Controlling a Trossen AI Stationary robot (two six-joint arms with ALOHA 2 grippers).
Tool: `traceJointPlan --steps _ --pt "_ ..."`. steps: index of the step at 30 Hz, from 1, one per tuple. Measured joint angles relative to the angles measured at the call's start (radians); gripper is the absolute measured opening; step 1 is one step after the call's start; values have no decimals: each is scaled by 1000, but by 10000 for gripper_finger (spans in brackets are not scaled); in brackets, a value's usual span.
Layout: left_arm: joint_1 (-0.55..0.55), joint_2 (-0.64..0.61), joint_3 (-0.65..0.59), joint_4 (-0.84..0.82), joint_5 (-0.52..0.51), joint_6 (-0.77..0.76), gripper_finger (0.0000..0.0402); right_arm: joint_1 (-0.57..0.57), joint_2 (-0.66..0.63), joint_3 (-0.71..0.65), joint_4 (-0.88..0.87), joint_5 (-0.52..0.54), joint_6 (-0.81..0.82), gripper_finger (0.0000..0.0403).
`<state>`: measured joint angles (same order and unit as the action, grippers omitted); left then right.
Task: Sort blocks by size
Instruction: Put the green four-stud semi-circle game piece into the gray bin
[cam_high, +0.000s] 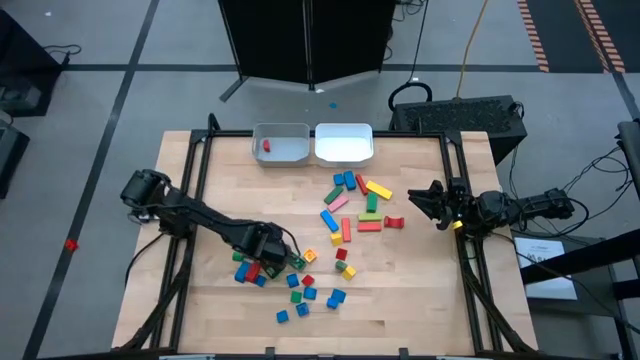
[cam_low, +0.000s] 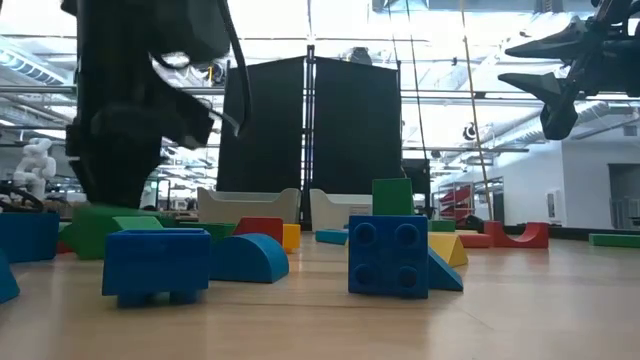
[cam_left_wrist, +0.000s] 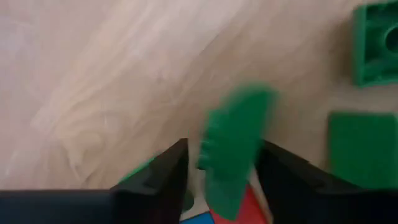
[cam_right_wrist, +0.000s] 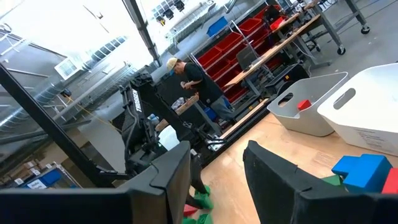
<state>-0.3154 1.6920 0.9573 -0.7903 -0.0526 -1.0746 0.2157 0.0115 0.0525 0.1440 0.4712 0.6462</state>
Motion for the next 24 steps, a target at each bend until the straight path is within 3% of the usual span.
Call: traceJointPlan --steps 4,14,24 --pt "17 -3 2 6 0 49 82 0 0 0 0 0 0 144" --pt "146 -69 36 -8 -34 203 80 0 0 0 0 0 -13 144" --pt "519 -140 234 4 -340 620 80 0 0 0 -1 0 -33 144"
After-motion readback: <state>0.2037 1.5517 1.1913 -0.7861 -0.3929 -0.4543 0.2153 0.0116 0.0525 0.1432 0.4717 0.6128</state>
